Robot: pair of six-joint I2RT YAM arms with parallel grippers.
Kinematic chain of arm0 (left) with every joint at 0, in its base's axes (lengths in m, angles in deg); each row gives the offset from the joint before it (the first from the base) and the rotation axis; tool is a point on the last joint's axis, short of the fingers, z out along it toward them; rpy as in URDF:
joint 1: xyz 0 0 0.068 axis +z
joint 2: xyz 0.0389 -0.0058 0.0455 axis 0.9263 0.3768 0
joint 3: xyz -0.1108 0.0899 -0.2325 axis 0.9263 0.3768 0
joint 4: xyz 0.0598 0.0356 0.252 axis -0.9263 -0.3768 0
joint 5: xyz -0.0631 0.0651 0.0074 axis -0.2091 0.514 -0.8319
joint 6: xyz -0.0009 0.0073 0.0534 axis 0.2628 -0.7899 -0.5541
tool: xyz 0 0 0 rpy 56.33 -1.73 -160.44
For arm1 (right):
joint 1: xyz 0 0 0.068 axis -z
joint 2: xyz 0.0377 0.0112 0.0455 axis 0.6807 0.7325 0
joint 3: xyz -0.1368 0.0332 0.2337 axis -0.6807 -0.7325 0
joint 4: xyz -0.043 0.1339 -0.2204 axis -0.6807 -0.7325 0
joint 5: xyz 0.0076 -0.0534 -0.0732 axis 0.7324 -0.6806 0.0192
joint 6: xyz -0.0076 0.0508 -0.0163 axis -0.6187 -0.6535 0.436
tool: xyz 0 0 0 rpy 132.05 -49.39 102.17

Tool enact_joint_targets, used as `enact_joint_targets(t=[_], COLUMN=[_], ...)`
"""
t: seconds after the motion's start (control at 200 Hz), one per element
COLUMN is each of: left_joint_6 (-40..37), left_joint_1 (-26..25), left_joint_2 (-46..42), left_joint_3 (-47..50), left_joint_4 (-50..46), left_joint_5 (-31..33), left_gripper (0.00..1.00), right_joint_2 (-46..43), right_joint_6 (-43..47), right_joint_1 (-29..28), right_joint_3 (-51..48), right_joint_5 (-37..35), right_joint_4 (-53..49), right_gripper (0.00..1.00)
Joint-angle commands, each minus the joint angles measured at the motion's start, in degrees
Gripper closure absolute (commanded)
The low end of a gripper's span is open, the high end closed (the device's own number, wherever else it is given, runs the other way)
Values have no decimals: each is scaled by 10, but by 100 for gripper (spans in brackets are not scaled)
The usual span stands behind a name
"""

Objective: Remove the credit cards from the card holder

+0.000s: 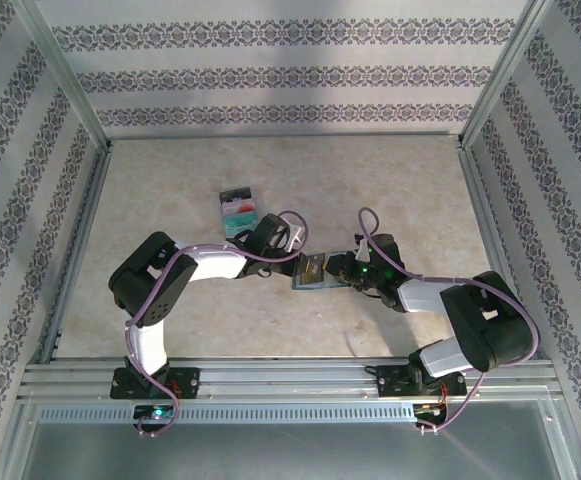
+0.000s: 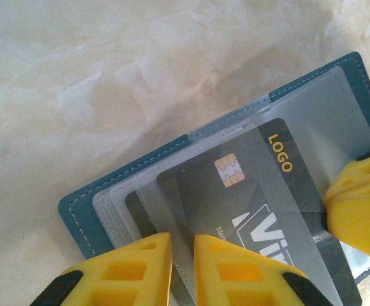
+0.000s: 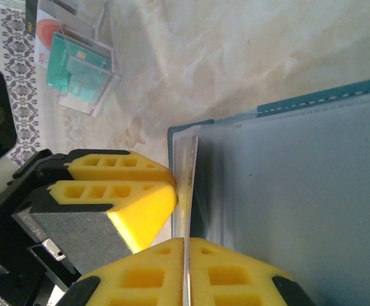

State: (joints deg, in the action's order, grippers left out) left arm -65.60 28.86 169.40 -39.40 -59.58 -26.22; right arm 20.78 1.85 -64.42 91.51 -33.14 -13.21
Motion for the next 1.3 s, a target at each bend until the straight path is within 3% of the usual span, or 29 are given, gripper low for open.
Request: enact_joint_targets(t=[0.0, 0.49, 0.605, 1.059, 1.219, 1.294], left_joint_6=[-7, -1, -1, 3, 2, -1], left_joint_1=[-5, -5, -5, 1, 2, 3], left_joint_2=[21, 23, 22, 23, 20, 14], left_joint_3=[0, 2, 2, 7, 9, 11], left_joint_4=[-35, -31, -35, -43, -43, -46], left_joint_5=[-9, -3, 2, 19, 18, 19], left_gripper=[83, 84, 84, 88, 88, 88], right_joint_2=[8, 72, 68, 24, 16, -1], right_joint_6=[-3, -35, -35, -35, -26, -15], right_joint_1=[-4, -17, -13, 28, 36, 44], right_joint_3=[0, 10, 7, -34, -35, -35], right_joint_5=[16, 34, 36, 47, 46, 45], right_joint_4=[51, 142, 143, 140, 123, 92], right_gripper=[87, 80, 85, 89, 100, 100])
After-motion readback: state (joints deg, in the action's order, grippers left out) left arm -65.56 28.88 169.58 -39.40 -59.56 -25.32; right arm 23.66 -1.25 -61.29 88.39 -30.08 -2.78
